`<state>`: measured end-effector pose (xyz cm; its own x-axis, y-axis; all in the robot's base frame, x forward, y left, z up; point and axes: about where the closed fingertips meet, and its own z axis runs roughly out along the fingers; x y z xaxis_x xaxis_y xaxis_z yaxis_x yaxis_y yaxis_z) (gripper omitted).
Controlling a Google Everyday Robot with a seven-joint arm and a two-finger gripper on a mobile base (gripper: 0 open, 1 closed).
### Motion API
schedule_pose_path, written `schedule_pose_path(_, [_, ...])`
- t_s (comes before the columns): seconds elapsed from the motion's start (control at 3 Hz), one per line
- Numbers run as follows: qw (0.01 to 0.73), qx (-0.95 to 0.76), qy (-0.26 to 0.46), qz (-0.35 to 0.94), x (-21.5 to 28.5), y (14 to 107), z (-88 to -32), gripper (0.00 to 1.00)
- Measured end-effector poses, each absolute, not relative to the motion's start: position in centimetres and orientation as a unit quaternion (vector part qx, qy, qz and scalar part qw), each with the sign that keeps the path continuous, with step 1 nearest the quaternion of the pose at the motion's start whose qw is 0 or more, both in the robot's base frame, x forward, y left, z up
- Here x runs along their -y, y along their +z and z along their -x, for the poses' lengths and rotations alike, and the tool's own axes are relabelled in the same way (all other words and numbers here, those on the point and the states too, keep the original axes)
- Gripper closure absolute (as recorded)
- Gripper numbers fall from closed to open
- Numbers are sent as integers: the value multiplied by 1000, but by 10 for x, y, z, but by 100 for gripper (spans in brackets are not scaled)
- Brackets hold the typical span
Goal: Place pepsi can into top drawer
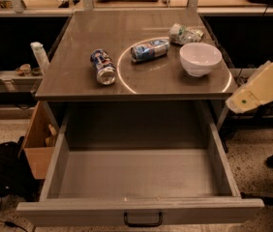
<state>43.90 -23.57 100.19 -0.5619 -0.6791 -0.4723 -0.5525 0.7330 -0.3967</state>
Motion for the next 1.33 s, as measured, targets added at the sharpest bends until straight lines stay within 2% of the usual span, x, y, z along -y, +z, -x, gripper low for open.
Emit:
schedule_pose_path(0.67, [371,-896,-122,211,250,1009,-448,0])
schedule_pose_path(1.33, [384,-896,-118,189,245,1022,-445,0])
